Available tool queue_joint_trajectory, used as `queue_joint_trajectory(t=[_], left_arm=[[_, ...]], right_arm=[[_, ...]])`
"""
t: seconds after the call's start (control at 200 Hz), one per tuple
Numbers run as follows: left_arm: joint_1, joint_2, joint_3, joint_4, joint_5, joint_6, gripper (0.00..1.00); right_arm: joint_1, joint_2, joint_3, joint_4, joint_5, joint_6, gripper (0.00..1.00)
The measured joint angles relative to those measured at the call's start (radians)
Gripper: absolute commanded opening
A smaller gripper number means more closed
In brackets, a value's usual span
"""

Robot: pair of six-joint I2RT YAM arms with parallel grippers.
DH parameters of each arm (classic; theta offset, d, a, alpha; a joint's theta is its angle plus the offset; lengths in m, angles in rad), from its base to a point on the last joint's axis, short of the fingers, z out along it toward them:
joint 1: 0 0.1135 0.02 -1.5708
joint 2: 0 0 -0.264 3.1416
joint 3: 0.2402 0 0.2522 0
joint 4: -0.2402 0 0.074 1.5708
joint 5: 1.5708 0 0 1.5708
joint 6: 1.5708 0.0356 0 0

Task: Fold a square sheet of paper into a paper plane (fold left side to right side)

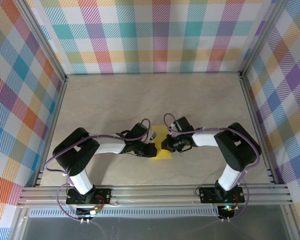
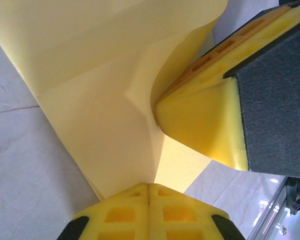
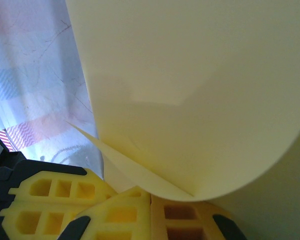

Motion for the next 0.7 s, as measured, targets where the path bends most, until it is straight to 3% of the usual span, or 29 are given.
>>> queue_joint_trajectory(t=[0.385,0.7], left_arm=[[0.000,0.000,-0.011,0.021,0.001,0.000,0.00],[0.000,0.000,-0.011,0.020,0.001,0.000,0.00]], right_arm=[[0.027,-0.090,-0.001,-0.018,0.009,0.000,0.00],[0.054,-0.056,-0.001,0.002,0.014,0.004,0.00]])
